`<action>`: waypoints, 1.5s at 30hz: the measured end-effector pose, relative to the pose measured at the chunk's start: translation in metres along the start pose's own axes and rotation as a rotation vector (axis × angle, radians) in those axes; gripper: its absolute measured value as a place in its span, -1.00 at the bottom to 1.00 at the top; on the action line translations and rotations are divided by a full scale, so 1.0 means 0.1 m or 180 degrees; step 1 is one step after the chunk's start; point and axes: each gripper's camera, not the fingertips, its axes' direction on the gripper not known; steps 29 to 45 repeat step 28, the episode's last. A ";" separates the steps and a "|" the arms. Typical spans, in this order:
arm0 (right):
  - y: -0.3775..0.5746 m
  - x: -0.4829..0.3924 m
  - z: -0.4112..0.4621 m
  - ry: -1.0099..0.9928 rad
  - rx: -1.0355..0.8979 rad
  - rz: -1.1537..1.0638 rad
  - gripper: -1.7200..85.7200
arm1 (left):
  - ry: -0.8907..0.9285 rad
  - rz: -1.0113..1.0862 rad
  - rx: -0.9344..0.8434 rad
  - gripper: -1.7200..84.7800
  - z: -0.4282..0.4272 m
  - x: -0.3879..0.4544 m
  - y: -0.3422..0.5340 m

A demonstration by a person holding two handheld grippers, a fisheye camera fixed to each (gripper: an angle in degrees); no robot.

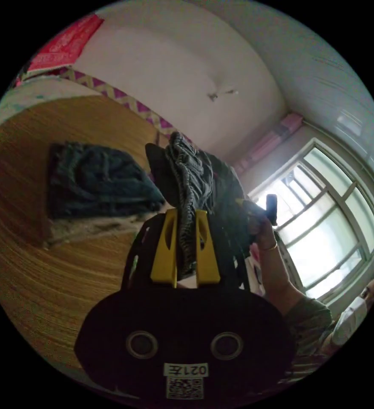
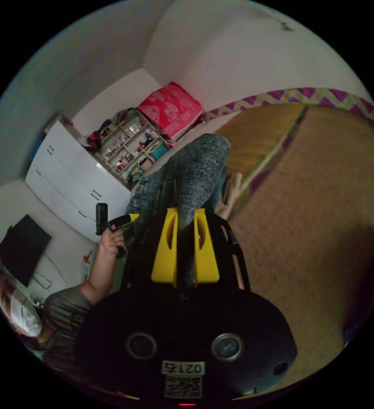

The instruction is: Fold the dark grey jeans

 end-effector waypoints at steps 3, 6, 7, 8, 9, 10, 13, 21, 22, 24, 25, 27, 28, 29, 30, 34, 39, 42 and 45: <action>-0.71 -0.32 0.56 -0.0028 0.0022 -0.0229 -0.81 | -0.0415 -0.0163 0.0226 -0.78 -0.33 -0.20 -0.37; -1.10 -0.39 1.11 0.0358 0.0018 0.0017 -0.78 | -0.0837 -0.0606 0.0363 -0.70 -0.36 -0.58 -0.51; -1.13 -0.36 1.29 0.0664 -0.0032 0.0141 -0.78 | -0.1058 -0.0813 0.0298 -0.67 -0.33 -0.76 -0.46; -1.09 -0.34 1.43 0.0932 -0.0150 0.0159 -0.79 | -0.1306 -0.0985 0.0206 -0.65 -0.32 -0.90 -0.37; -1.05 -0.33 1.47 0.1029 -0.0216 0.0131 -0.79 | -0.1386 -0.1029 0.0178 -0.65 -0.32 -0.95 -0.31; -0.92 -0.31 1.51 0.1200 -0.0270 0.0034 -0.80 | -0.1462 -0.1030 0.0166 -0.65 -0.36 -0.99 -0.17; -0.47 -0.28 1.39 0.1466 -0.0465 -0.0203 -0.81 | -0.1290 -0.0684 0.0349 -0.73 -0.54 -0.83 0.24; 1.36 -1.01 0.46 0.2252 -0.0311 -0.1408 -0.95 | -0.2066 0.1069 0.0653 -0.98 -0.70 0.74 1.74; 1.68 -1.16 0.30 0.2340 -0.0202 -0.1517 -0.97 | -0.2045 0.1160 0.0685 -0.98 -0.69 0.94 2.01; 2.15 -1.35 0.07 0.2375 -0.0107 -0.1574 -0.98 | -0.2032 0.1161 0.0727 -0.98 -0.68 1.19 2.38; 2.43 -1.45 -0.09 0.2328 -0.0068 -0.1555 -0.98 | -0.2002 0.1178 0.0731 -0.98 -0.67 1.34 2.63; 2.79 -1.54 -0.30 0.2359 -0.0105 -0.1370 -0.98 | -0.2030 0.1173 0.0758 -0.98 -0.64 1.53 3.02; 3.01 -1.60 -0.42 0.2355 -0.0145 -0.1261 -0.98 | -0.2135 0.1184 0.0753 -0.98 -0.59 1.66 3.27; 3.01 -1.60 -0.42 0.2355 -0.0145 -0.1261 -0.98 | -0.2135 0.1184 0.0753 -0.98 -0.59 1.66 3.27; 3.01 -1.60 -0.42 0.2355 -0.0145 -0.1261 -0.98 | -0.2135 0.1184 0.0753 -0.98 -0.59 1.66 3.27; 3.01 -1.60 -0.42 0.2355 -0.0145 -0.1261 -0.98 | -0.2135 0.1184 0.0753 -0.98 -0.59 1.66 3.27; 3.01 -1.60 -0.42 0.2355 -0.0145 -0.1261 -0.98 | -0.2135 0.1184 0.0753 -0.98 -0.59 1.66 3.27; 3.01 -1.60 -0.42 0.2355 -0.0145 -0.1261 -0.98 | -0.2135 0.1184 0.0753 -0.98 -0.59 1.66 3.27; 3.01 -1.60 -0.42 0.2355 -0.0145 -0.1261 -0.98 | -0.2135 0.1184 0.0753 -0.98 -0.59 1.66 3.27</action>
